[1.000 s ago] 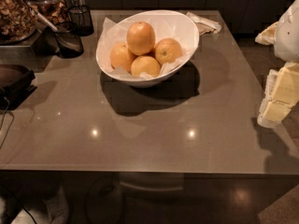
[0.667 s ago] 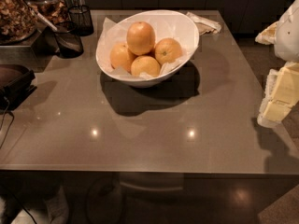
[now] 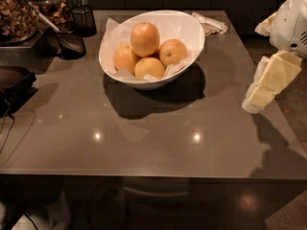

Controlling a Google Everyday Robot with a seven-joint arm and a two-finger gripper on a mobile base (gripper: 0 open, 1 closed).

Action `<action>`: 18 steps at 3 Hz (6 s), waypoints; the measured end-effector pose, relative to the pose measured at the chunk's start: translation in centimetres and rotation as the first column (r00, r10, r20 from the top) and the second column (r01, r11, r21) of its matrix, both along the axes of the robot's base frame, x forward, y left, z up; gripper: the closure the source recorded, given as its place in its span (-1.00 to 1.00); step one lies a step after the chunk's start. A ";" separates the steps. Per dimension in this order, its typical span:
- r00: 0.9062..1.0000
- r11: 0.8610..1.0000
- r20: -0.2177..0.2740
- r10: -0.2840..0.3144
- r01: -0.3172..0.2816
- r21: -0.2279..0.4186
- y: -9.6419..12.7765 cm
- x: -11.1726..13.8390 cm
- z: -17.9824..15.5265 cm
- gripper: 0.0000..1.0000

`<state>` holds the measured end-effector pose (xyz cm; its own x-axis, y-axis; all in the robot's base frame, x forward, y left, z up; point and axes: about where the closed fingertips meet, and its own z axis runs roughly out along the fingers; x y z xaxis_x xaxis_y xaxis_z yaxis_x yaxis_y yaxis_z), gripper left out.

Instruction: Pick orange from white bowl

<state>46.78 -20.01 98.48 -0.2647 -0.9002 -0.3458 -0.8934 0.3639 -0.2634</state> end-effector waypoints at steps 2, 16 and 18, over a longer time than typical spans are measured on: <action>0.999 0.997 -0.030 0.041 -0.039 0.073 1.9 2.4 -0.5 -1.00; 0.983 0.873 0.116 0.140 -0.178 0.455 19.3 20.3 -2.3 -0.82; 0.984 0.865 0.081 0.161 -0.180 0.468 20.4 21.4 -3.8 -0.78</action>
Offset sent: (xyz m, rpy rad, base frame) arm 0.0189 0.0156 -0.0038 0.0578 0.0247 0.0322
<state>68.18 0.42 94.68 -0.1002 -0.6568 -0.7474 -0.9458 0.2960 -0.1334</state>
